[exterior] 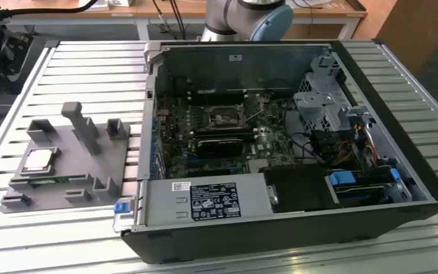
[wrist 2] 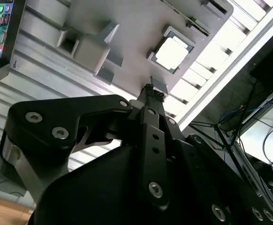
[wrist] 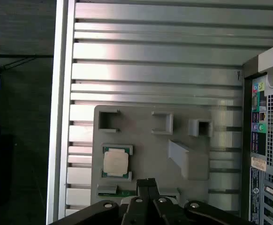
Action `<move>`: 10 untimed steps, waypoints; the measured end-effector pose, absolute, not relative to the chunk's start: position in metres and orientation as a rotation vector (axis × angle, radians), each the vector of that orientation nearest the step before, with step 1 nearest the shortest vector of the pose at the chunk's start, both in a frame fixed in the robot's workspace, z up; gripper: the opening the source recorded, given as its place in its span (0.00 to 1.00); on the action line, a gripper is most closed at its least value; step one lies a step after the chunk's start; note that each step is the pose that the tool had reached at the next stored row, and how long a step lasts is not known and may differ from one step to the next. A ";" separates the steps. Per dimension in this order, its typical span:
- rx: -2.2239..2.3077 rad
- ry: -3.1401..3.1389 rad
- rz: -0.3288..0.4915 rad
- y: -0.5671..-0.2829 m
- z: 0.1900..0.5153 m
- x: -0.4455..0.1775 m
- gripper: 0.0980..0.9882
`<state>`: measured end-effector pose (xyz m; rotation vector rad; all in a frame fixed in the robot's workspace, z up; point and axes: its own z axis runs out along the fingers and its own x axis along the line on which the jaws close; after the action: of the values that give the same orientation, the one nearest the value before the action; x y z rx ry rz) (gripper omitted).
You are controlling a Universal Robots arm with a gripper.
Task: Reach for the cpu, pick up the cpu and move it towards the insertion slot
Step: 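Pick up the cpu and move it towards the insertion slot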
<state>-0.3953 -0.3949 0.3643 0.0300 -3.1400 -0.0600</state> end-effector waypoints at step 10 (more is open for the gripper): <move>0.030 -3.140 -0.060 -0.395 0.364 -0.400 0.01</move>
<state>-0.4000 -0.3950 0.3643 0.0299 -3.1400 -0.0599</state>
